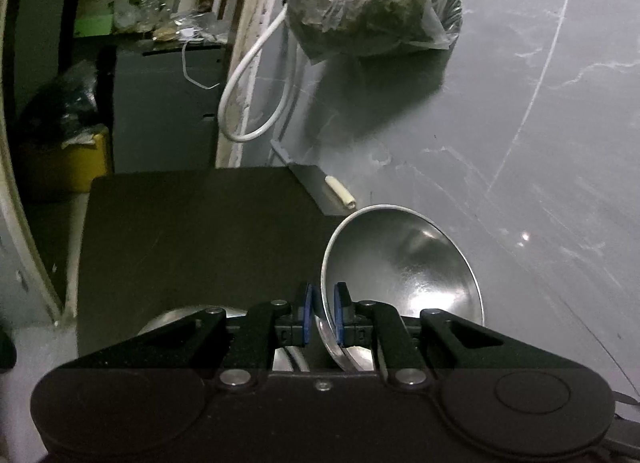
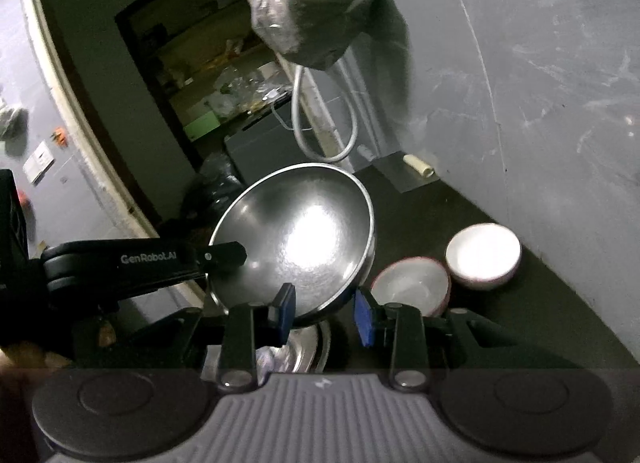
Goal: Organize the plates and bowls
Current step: 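Carry the steel bowl with the left gripper toward the steel plate stack, then lower the steel bowl beside the plate stack and open the left gripper, then move the left gripper to a red-rimmed white bowl and grasp its rim, then lift the white bowl with the left gripper and carry it toward the steel bowl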
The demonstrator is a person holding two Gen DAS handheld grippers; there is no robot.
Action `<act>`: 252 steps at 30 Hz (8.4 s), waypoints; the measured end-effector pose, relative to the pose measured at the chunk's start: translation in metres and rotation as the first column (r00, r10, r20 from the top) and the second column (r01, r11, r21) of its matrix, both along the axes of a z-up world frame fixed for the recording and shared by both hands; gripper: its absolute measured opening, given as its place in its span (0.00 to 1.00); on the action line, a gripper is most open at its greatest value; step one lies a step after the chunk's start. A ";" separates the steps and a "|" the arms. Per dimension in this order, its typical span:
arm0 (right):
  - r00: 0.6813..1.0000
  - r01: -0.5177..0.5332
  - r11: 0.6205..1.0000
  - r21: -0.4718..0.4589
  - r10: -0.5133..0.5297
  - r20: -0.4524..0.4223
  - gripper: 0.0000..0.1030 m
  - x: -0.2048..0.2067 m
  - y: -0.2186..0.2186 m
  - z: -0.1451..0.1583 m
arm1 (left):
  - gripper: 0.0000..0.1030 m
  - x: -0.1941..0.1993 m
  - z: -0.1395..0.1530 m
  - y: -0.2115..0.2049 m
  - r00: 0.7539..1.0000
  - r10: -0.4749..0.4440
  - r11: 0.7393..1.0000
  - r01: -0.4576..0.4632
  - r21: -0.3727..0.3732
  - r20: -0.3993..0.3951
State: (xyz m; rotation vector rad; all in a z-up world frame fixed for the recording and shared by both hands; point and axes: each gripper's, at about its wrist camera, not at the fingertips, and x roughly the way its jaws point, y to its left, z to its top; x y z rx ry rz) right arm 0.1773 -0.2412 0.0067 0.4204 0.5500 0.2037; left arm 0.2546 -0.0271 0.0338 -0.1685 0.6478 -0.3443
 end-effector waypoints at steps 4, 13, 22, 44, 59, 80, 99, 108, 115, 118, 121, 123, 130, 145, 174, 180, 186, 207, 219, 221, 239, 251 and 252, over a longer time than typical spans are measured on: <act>0.999 -0.033 0.999 -0.010 0.033 -0.015 0.35 -0.026 0.005 0.001 | 0.11 -0.033 -0.003 0.008 1.000 0.016 1.000 -0.016 -0.008 -0.017; 0.992 -0.123 0.991 -0.056 0.121 -0.038 0.35 -0.073 0.015 0.002 | 0.12 -0.099 -0.015 0.026 0.997 0.067 0.997 -0.069 -0.034 -0.050; 0.973 -0.208 0.975 -0.084 0.197 -0.123 0.35 -0.093 0.039 -0.015 | 0.13 -0.135 -0.042 0.050 0.980 0.136 0.990 -0.142 -0.027 -0.148; 0.914 -0.335 0.936 -0.107 0.295 -0.278 0.35 -0.085 0.080 -0.043 | 0.15 -0.149 -0.084 0.081 0.940 0.208 0.977 -0.213 0.009 -0.270; 0.899 -0.365 0.922 -0.127 0.313 -0.307 0.35 -0.072 0.091 -0.048 | 0.15 -0.139 -0.095 0.088 0.927 0.235 0.969 -0.247 -0.003 -0.291; 0.894 -0.363 0.922 -0.132 0.305 -0.327 0.35 -0.065 0.098 -0.050 | 0.16 -0.129 -0.103 0.089 0.924 0.231 0.969 -0.246 -0.010 -0.304; 0.930 -0.275 0.951 -0.140 0.227 -0.288 0.63 -0.070 0.073 -0.042 | 0.77 -0.148 -0.086 0.106 0.929 0.288 0.949 -0.310 -0.065 -0.234; 0.970 -0.154 0.968 -0.197 0.109 -0.219 1.00 -0.070 0.048 -0.025 | 0.99 -0.139 -0.055 0.113 0.935 0.345 0.934 -0.351 -0.066 -0.085; 0.979 -0.065 0.978 -0.197 0.025 -0.200 1.00 -0.050 0.024 -0.022 | 0.99 -0.102 -0.041 0.085 0.957 0.289 0.956 -0.290 -0.035 -0.036; 0.980 -0.037 0.980 -0.194 -0.002 -0.200 1.00 -0.038 0.012 -0.023 | 0.99 -0.084 -0.039 0.070 0.966 0.257 0.966 -0.258 -0.026 -0.034; 0.977 -0.014 0.983 -0.181 -0.024 -0.210 1.00 -0.023 0.001 -0.026 | 0.99 -0.059 -0.040 0.052 0.974 0.222 0.975 -0.222 -0.011 -0.046; 0.975 -0.003 0.985 -0.171 -0.036 -0.220 1.00 -0.012 -0.007 -0.029 | 0.99 -0.045 -0.040 0.041 0.978 0.201 0.979 -0.202 -0.003 -0.053; 0.966 0.036 0.990 -0.137 -0.070 -0.249 1.00 0.036 -0.029 -0.044 | 0.99 0.024 -0.047 -0.003 0.990 0.116 0.993 -0.114 0.027 -0.081; 0.950 0.053 0.997 -0.060 -0.069 -0.305 0.97 0.097 -0.055 -0.075 | 0.99 0.120 -0.077 -0.076 0.989 -0.088 0.976 0.109 0.188 -0.119; 0.943 0.004 0.999 -0.040 -0.017 -0.332 0.71 0.117 -0.054 -0.090 | 0.54 0.127 -0.105 -0.088 0.951 -0.187 0.951 0.238 0.198 -0.245; 0.947 -0.002 0.999 -0.037 -0.010 -0.320 0.60 0.116 -0.053 -0.090 | 0.33 0.127 -0.107 -0.088 0.939 -0.210 0.950 0.262 0.169 -0.274; 0.949 -0.009 1.000 -0.030 -0.001 -0.314 0.50 0.116 -0.052 -0.089 | 0.15 0.126 -0.111 -0.087 0.926 -0.219 0.955 0.268 0.130 -0.307; 0.946 -0.033 0.997 -0.063 0.011 -0.324 0.32 0.120 -0.043 -0.086 | 0.12 0.129 -0.116 -0.087 0.918 -0.239 0.955 0.280 0.093 -0.315; 0.945 -0.037 0.998 -0.058 0.016 -0.328 0.32 0.119 -0.042 -0.086 | 0.12 0.126 -0.117 -0.086 0.919 -0.241 0.956 0.281 0.089 -0.313; 0.945 -0.037 0.998 -0.052 0.018 -0.328 0.32 0.118 -0.043 -0.087 | 0.11 0.125 -0.116 -0.086 0.920 -0.241 0.956 0.280 0.089 -0.309; 0.964 -0.054 0.998 -0.035 0.043 -0.264 0.32 0.091 -0.033 -0.064 | 0.11 0.091 -0.084 -0.068 0.946 -0.229 0.960 0.259 0.109 -0.229; 0.978 -0.093 0.995 -0.037 0.084 -0.192 0.32 0.047 -0.005 -0.034 | 0.11 0.038 -0.051 -0.032 0.970 -0.192 0.969 0.211 0.127 -0.148; 0.978 -0.099 0.994 -0.037 0.090 -0.186 0.32 0.043 -0.002 -0.032 | 0.11 0.033 -0.049 -0.028 0.972 -0.186 0.971 0.205 0.127 -0.143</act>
